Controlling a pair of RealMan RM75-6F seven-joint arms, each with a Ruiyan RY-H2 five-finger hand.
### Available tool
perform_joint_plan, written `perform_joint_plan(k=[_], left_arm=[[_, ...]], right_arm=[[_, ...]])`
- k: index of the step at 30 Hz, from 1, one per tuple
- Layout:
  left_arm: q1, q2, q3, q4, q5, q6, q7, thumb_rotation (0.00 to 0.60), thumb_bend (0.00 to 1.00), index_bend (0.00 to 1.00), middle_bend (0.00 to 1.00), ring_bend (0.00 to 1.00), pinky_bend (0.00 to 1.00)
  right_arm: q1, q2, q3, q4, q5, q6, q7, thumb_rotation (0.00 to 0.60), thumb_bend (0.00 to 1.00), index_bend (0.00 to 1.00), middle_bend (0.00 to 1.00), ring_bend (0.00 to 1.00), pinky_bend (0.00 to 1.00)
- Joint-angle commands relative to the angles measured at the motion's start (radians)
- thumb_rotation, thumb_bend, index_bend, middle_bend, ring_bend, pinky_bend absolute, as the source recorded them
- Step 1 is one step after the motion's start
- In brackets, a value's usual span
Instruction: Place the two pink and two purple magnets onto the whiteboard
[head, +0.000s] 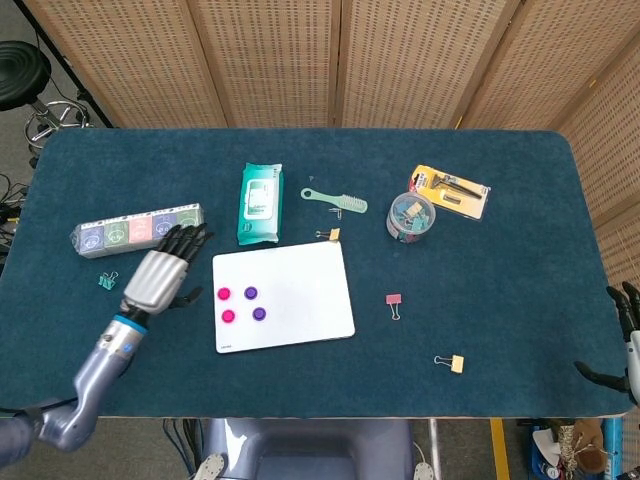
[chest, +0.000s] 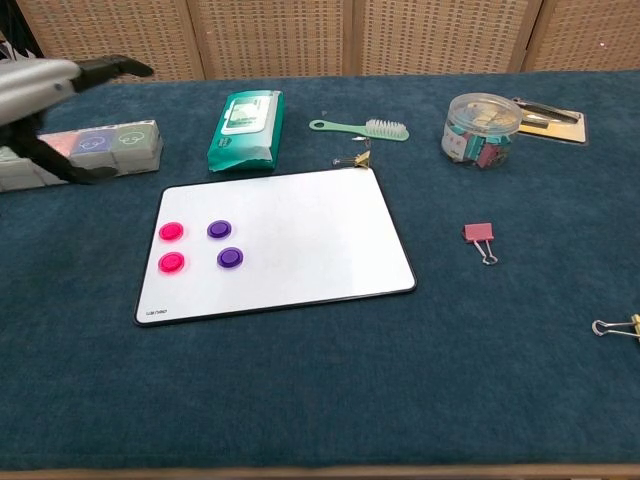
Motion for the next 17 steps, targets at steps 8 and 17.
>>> perform_joint_plan(k=[8, 17], left_arm=[[0.283, 0.179, 0.095, -0.104, -0.018, 0.266, -0.096, 0.6, 0.26, 0.0, 0.0, 0.0, 0.0], [0.37, 0.234, 0.11, -0.134, -0.024, 0.31, -0.148, 0.6, 0.26, 0.0, 0.0, 0.0, 0.0]], right_arm=[[-0.003, -0.009, -0.008, -0.01, -0.024, 0.012, -0.017, 0.6, 0.0, 0.0, 0.0, 0.0, 0.0], [-0.01, -0.008, -0.015, -0.021, -0.044, 0.028, -0.026, 0.6, 0.0, 0.0, 0.0, 0.0, 0.0]])
